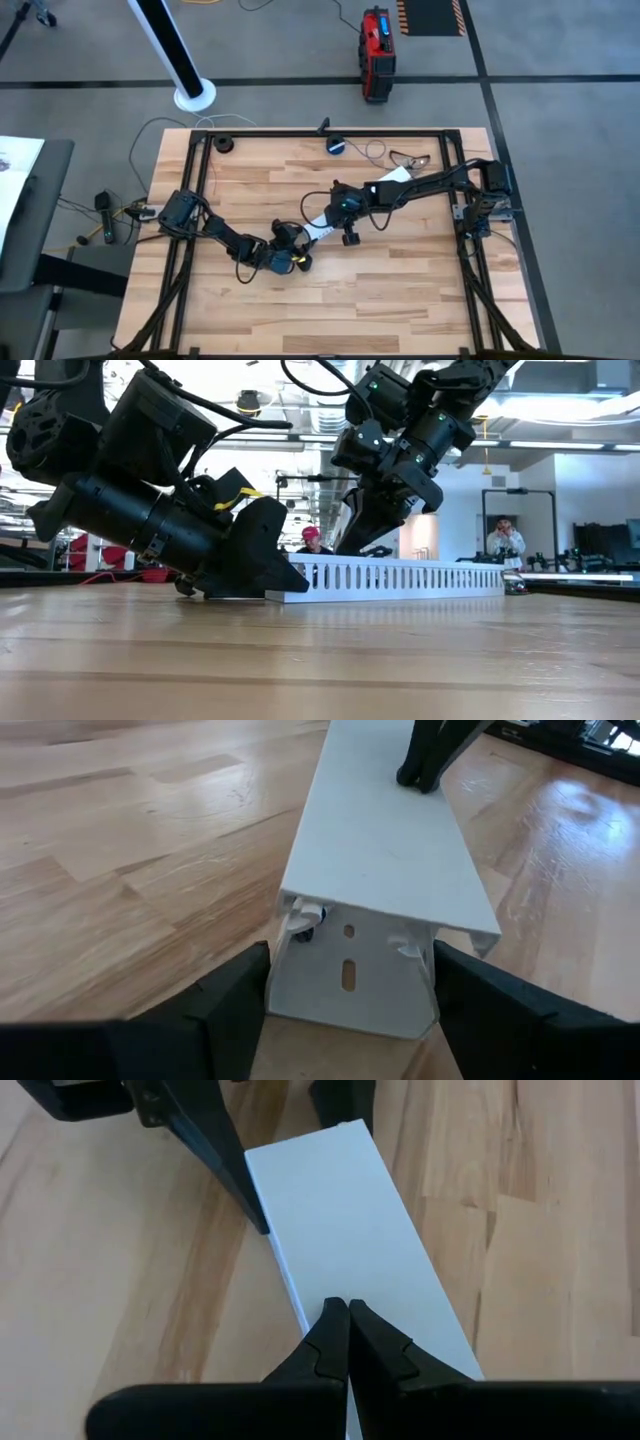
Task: Ziptie cables
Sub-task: Close the white cable duct
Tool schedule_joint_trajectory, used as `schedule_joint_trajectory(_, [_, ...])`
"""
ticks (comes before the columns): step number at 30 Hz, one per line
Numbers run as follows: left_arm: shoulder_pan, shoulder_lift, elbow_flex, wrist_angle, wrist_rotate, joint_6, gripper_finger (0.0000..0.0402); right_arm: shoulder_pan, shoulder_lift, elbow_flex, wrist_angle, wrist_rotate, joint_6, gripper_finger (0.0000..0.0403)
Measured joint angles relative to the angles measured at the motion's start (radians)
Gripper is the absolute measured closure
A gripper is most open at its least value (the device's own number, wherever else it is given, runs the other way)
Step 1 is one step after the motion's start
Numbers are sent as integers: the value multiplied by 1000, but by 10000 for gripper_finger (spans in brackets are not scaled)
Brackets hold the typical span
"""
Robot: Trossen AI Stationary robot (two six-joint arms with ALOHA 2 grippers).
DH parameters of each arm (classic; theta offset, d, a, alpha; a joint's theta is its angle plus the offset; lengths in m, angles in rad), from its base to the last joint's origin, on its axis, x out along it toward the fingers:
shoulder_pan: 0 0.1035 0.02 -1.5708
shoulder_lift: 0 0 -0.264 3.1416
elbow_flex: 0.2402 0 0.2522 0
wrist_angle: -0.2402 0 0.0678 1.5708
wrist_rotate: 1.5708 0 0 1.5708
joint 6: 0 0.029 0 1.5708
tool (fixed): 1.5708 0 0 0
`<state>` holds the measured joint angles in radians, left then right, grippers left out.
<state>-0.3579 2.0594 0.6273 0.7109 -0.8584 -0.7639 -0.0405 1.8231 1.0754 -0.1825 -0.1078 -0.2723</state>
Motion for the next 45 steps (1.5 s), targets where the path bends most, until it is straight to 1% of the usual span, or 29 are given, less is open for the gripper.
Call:
schedule_joint_trajectory(5, [0,0,0,2,12,5,155,0,0,0,15,-25,-22,403])
schedule_joint_trajectory(11, [0,0,1,3,14,8,155,1,-8,-1,23,-9,-20,403])
schedule_joint_trajectory(16, [-2,1,1,15,1,60,155,4,-19,-2,25,-13,-23,403])
schedule_joint_trajectory(19, [-2,1,2,16,-1,136,155,3,-19,-2,22,-52,-21,403])
schedule_joint_trajectory(22, [-3,3,1,48,-11,183,155,9,-16,-2,33,-49,-18,394])
schedule_joint_trajectory(24, [-3,5,1,86,-8,154,155,9,-16,-2,55,-45,-17,381])
schedule_joint_trajectory(27, [-2,1,0,97,25,122,155,7,-22,-2,62,-46,-18,354])
schedule_joint_trajectory(29, [13,-3,-5,87,95,96,151,4,-26,-2,64,-48,-23,336])
schedule_joint_trajectory(30, [19,-7,-9,89,135,84,147,4,-26,-1,66,-48,-29,328])
schedule_joint_trajectory(31, [22,-8,-10,89,153,85,141,4,-26,-1,66,-46,-32,320])
schedule_joint_trajectory(34, [26,-7,-7,99,182,92,117,-2,-26,-1,77,-46,-40,299])
schedule_joint_trajectory(40, [18,-12,-2,97,300,90,69,0,-27,-1,106,-46,-41,272])
schedule_joint_trajectory(42, [7,-22,10,62,327,70,61,4,-27,-1,102,-46,-41,265])
schedule_joint_trajectory(45, [-17,-44,21,-4,327,31,59,7,-27,0,77,-46,-44,258])
